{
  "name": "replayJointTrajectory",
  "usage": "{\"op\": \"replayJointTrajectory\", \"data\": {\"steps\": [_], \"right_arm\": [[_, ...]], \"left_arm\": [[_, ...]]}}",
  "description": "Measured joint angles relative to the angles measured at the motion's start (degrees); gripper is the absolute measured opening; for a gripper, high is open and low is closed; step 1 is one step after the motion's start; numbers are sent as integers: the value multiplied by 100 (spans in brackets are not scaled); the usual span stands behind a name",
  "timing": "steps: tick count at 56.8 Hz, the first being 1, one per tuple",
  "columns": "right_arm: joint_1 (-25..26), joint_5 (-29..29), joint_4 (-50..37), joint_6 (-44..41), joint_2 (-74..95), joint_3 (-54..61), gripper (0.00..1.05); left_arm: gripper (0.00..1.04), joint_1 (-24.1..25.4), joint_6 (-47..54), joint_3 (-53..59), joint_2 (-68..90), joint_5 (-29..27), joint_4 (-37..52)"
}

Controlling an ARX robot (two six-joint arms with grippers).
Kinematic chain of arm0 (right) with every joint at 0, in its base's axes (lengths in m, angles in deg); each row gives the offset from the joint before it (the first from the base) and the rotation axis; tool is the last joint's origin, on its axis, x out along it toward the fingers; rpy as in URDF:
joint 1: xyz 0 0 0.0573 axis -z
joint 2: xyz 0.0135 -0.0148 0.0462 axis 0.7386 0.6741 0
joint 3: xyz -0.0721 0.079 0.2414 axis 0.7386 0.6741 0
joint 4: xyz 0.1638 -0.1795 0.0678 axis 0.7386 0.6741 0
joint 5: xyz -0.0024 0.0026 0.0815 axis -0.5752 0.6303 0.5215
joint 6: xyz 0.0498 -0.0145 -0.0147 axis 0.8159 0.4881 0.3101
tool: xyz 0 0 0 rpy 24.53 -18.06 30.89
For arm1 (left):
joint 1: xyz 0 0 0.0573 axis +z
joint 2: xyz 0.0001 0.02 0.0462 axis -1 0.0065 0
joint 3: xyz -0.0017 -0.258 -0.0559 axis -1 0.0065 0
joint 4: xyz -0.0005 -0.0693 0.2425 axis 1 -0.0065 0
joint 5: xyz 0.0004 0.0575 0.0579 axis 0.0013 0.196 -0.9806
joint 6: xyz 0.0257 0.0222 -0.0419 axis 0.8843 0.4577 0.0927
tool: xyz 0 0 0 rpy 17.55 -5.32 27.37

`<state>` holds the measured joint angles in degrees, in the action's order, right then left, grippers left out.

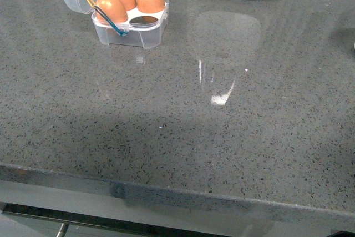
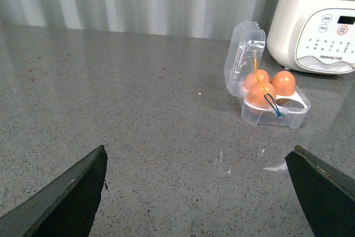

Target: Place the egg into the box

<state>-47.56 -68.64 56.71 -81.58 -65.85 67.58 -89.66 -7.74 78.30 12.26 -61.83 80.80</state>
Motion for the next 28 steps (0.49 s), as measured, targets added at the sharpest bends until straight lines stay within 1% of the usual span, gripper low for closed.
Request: {"op": "replayJointTrajectory", "data": {"steps": [28], "right_arm": [[0,0,0,0,0,0,97]], "left_arm": [[98,0,0,0,0,0,0]]}}
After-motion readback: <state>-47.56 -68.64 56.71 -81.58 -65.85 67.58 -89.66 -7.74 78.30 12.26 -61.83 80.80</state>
